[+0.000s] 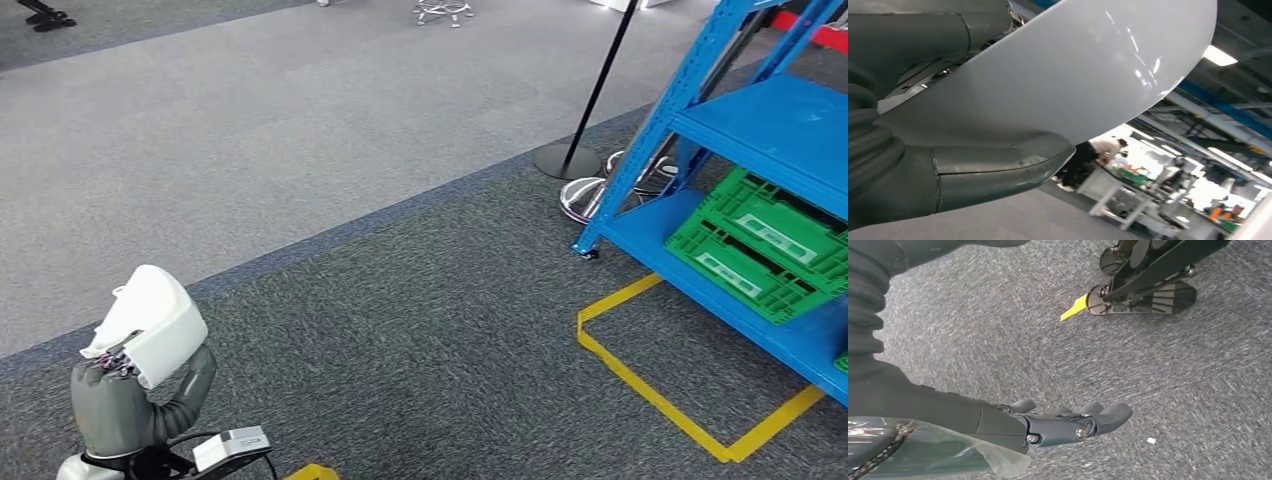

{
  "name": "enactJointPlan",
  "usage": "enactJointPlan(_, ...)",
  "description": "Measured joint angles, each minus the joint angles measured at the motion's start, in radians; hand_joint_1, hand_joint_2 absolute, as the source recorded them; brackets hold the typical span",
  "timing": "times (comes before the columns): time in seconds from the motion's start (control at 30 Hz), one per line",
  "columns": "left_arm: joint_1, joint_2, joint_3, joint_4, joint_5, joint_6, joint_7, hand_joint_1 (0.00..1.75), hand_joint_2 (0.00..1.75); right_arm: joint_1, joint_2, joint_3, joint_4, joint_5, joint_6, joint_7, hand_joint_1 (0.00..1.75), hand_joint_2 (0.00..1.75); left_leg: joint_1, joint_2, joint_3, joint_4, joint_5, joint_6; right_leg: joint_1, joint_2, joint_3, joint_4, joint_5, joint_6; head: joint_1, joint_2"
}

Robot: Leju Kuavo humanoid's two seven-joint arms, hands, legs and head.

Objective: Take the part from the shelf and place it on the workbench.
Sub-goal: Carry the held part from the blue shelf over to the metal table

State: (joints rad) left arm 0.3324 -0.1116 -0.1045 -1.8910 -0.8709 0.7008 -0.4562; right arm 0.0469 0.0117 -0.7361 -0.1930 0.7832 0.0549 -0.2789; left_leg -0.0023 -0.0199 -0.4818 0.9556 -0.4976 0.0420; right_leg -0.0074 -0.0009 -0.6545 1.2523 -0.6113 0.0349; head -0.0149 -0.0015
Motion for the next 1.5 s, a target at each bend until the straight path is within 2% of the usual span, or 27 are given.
enactJointPlan(0.07, 0.002, -0.001, 0.002, 0.000, 0.000, 0.000, 0.000, 1.75, 1.75, 0.000, 0.000, 0.001, 0.000, 0.002, 0.000, 0.000, 0.00, 1.75, 0.000, -0.025, -0.008, 0.015, -0.001, -0.003, -0.004, 0.012, 0.056, -0.101, 0.062, 0.002, 0.000, 0.000)
enactJointPlan(0.1, 0.002, -0.002, 0.003, 0.000, 0.000, 0.000, 0.000, 1.75, 1.75, -0.001, 0.000, 0.003, 0.000, 0.002, 0.000, -0.001, 0.00, 1.75, -0.001, -0.035, -0.013, 0.023, -0.004, -0.007, -0.008, 0.033, 0.089, -0.164, 0.084, 0.003, 0.000, 0.000)
enactJointPlan(0.13, 0.002, -0.002, 0.003, -0.001, 0.000, 0.000, 0.000, 1.75, 1.75, -0.001, 0.000, 0.004, 0.000, 0.002, 0.000, -0.001, 0.00, 1.75, -0.002, -0.046, -0.020, 0.033, -0.006, -0.011, -0.011, 0.051, 0.117, -0.214, 0.095, 0.002, 0.000, 0.000)
enactJointPlan(0.2, 0.002, -0.002, 0.004, -0.002, -0.001, 0.000, 0.000, 1.75, 1.75, -0.001, 0.000, 0.005, 0.001, 0.004, 0.000, -0.001, 0.00, 1.75, -0.003, -0.065, -0.038, 0.048, -0.004, -0.021, -0.013, 0.071, 0.134, -0.244, 0.088, -0.003, 0.000, 0.000)
enactJointPlan(0.27, 0.006, -0.002, 0.005, -0.004, -0.004, 0.000, 0.000, 1.75, 1.75, -0.001, 0.000, 0.006, 0.001, 0.007, 0.000, -0.002, 0.00, 1.75, -0.001, -0.073, -0.052, 0.055, -0.002, -0.031, -0.013, 0.051, 0.131, -0.244, 0.091, -0.013, 0.000, 0.000)
enactJointPlan(0.33, 0.009, -0.002, 0.006, -0.006, -0.009, 0.000, 0.000, 1.75, 1.75, -0.002, 0.000, 0.007, 0.001, 0.011, 0.000, -0.003, 0.00, 1.75, -0.002, -0.039, -0.074, 0.098, -0.031, -0.041, -0.015, 0.028, 0.130, -0.247, 0.095, -0.024, -0.004, 0.000)
enactJointPlan(0.4, 0.010, -0.003, 0.006, -0.008, -0.018, 0.000, 0.000, 1.75, 1.75, 0.000, 0.000, 0.009, 0.001, 0.016, 0.001, -0.005, 0.00, 1.75, -0.001, 0.001, -0.124, 0.210, -0.091, -0.050, -0.013, 0.002, 0.129, -0.248, 0.095, -0.030, -0.007, 0.000)
enactJointPlan(0.43, 0.011, -0.003, 0.007, -0.008, -0.022, 0.000, 0.000, 1.75, 1.75, 0.002, 0.000, 0.010, 0.001, 0.020, 0.001, -0.006, 0.00, 1.75, 0.001, 0.007, -0.154, 0.275, -0.119, -0.052, -0.011, -0.013, 0.128, -0.247, 0.094, -0.031, -0.007, 0.000)
enactJointPlan(0.47, 0.015, -0.003, 0.009, -0.008, -0.025, 0.000, 0.000, 1.75, 1.75, 0.003, -0.001, 0.011, 0.001, 0.023, 0.001, -0.007, 0.00, 1.75, 0.002, 0.009, -0.174, 0.321, -0.132, -0.052, -0.009, -0.027, 0.127, -0.247, 0.094, -0.032, -0.007, 0.000)
enactJointPlan(0.5, 0.019, -0.004, 0.011, -0.010, -0.026, 0.000, 0.000, 1.75, 1.75, 0.003, -0.001, 0.012, 0.001, 0.027, 0.001, -0.008, 0.00, 1.75, 0.002, 0.011, -0.180, 0.335, -0.127, -0.051, -0.007, -0.041, 0.126, -0.247, 0.094, -0.032, -0.007, 0.000)
enactJointPlan(0.57, 0.028, -0.004, 0.017, -0.016, -0.025, 0.000, 0.000, 1.75, 1.75, 0.001, 0.000, 0.014, 0.001, 0.031, 0.003, -0.010, 0.00, 1.75, -0.001, 0.021, -0.136, 0.250, -0.068, -0.040, -0.003, -0.064, 0.128, -0.247, 0.093, -0.033, -0.007, 0.000)
enactJointPlan(0.63, 0.032, -0.006, 0.023, -0.027, -0.018, 0.000, -0.006, 1.75, 1.75, -0.001, 0.000, 0.014, 0.001, 0.035, 0.003, -0.012, 0.00, 1.75, -0.014, 0.065, -0.070, 0.115, -0.018, -0.023, 0.001, -0.086, 0.129, -0.247, 0.092, -0.031, -0.007, 0.000)
enactJointPlan(0.7, 0.036, -0.010, 0.030, -0.040, -0.009, 0.000, -0.018, 1.75, 1.75, -0.002, 0.000, 0.015, 0.001, 0.039, 0.003, -0.013, 0.00, 1.75, -0.026, 0.093, -0.046, 0.054, -0.008, -0.010, 0.003, -0.107, 0.128, -0.247, 0.092, -0.027, -0.007, 0.000)
enactJointPlan(0.77, 0.049, -0.015, 0.040, -0.052, 0.000, 0.000, -0.029, 1.75, 1.75, -0.005, 0.000, 0.015, 0.002, 0.043, 0.003, -0.015, 0.00, 1.75, -0.025, 0.075, -0.049, 0.045, -0.002, -0.004, 0.004, -0.123, 0.128, -0.249, 0.091, -0.020, -0.007, 0.000)
enactJointPlan(0.83, 0.061, -0.020, 0.048, -0.064, 0.008, 0.001, -0.037, 1.75, 1.75, -0.008, -0.002, 0.015, 0.002, 0.045, 0.003, -0.018, 0.00, 1.75, -0.019, 0.055, -0.047, 0.032, 0.011, 0.005, 0.002, -0.085, 0.117, -0.223, 0.068, -0.011, -0.006, 0.000)
enactJointPlan(0.9, 0.065, -0.026, 0.051, -0.072, 0.015, 0.002, -0.041, 1.75, 1.75, -0.007, -0.003, 0.015, 0.002, 0.047, 0.003, -0.018, 0.00, 1.75, -0.015, 0.035, -0.049, 0.025, 0.019, 0.012, -0.002, -0.024, 0.072, -0.123, 0.009, -0.005, -0.004, 0.000)
enactJointPlan(0.97, 0.069, -0.030, 0.054, -0.074, 0.022, 0.001, -0.047, 1.75, 1.75, -0.002, -0.002, 0.016, 0.004, 0.051, 0.002, -0.018, 0.00, 1.75, -0.015, 0.010, -0.053, 0.026, 0.022, 0.015, -0.004, -0.003, 0.013, 0.003, -0.040, 0.000, -0.004, 0.000)
enactJointPlan(1.0, 0.071, -0.031, 0.056, -0.075, 0.025, 0.001, -0.050, 1.75, 1.75, 0.000, -0.003, 0.016, 0.004, 0.054, 0.001, -0.017, 0.00, 1.75, -0.015, -0.003, -0.054, 0.028, 0.023, 0.015, -0.005, -0.001, 0.000, 0.030, -0.039, 0.002, -0.004, 0.000)
enactJointPlan(1.03, 0.073, -0.032, 0.057, -0.075, 0.026, 0.001, -0.053, 1.75, 1.75, 0.001, -0.003, 0.016, 0.004, 0.056, 0.000, -0.017, 0.00, 1.75, -0.014, -0.017, -0.054, 0.030, 0.023, 0.014, -0.006, 0.000, 0.004, 0.019, -0.019, 0.004, -0.004, 0.000)
enactJointPlan(1.07, 0.074, -0.034, 0.058, -0.076, 0.026, 0.001, -0.056, 1.75, 1.75, 0.000, -0.003, 0.016, 0.004, 0.057, -0.001, -0.017, 0.00, 1.75, -0.012, -0.030, -0.053, 0.032, 0.022, 0.012, -0.009, 0.006, 0.027, -0.030, 0.016, 0.007, -0.004, 0.000)
enactJointPlan(1.13, 0.075, -0.038, 0.059, -0.080, 0.029, 0.001, -0.060, 1.75, 1.75, 0.000, -0.003, 0.016, 0.005, 0.059, -0.003, -0.017, 0.00, 1.75, -0.011, -0.053, -0.058, 0.047, 0.016, 0.003, -0.019, 0.050, 0.088, -0.163, 0.075, 0.012, -0.003, 0.000)
enactJointPlan(1.2, 0.076, -0.041, 0.060, -0.088, 0.032, 0.001, -0.068, 1.75, 1.75, -0.001, -0.003, 0.016, 0.006, 0.061, -0.004, -0.016, 0.00, 1.75, -0.010, -0.077, -0.072, 0.064, 0.014, -0.010, -0.023, 0.082, 0.122, -0.227, 0.085, 0.010, -0.004, 0.000)
enactJointPlan(1.27, 0.081, -0.045, 0.060, -0.096, 0.033, 0.001, -0.074, 1.75, 1.75, -0.001, -0.002, 0.016, 0.006, 0.063, -0.005, -0.016, 0.00, 1.75, -0.007, -0.100, -0.084, 0.069, 0.018, -0.020, -0.020, 0.066, 0.126, -0.229, 0.082, -0.002, -0.004, 0.000)
enactJointPlan(1.3, 0.083, -0.046, 0.060, -0.099, 0.033, 0.001, -0.075, 1.75, 1.75, -0.002, -0.002, 0.016, 0.006, 0.064, -0.006, -0.016, 0.00, 1.75, -0.007, -0.095, -0.089, 0.075, 0.015, -0.024, -0.020, 0.054, 0.126, -0.231, 0.084, -0.008, -0.004, 0.000)
enactJointPlan(1.37, 0.085, -0.047, 0.060, -0.105, 0.032, 0.001, -0.076, 1.75, 1.75, -0.003, -0.001, 0.016, 0.006, 0.066, -0.006, -0.016, 0.00, 1.75, -0.006, -0.050, -0.115, 0.129, -0.021, -0.034, -0.020, 0.029, 0.126, -0.234, 0.087, -0.021, -0.010, 0.000)
enactJointPlan(1.43, 0.084, -0.049, 0.060, -0.108, 0.032, 0.001, -0.076, 1.75, 1.75, -0.001, -0.001, 0.016, 0.006, 0.069, -0.006, -0.017, 0.00, 1.75, -0.003, -0.002, -0.171, 0.255, -0.086, -0.043, -0.015, -0.001, 0.126, -0.234, 0.085, -0.029, -0.014, 0.000)
enactJointPlan(1.5, 0.086, -0.050, 0.060, -0.109, 0.033, 0.001, -0.077, 1.75, 1.75, 0.000, -0.001, 0.016, 0.006, 0.072, -0.006, -0.017, 0.00, 1.75, 0.001, 0.010, -0.212, 0.350, -0.117, -0.046, -0.011, -0.033, 0.125, -0.234, 0.083, -0.032, -0.014, 0.000)
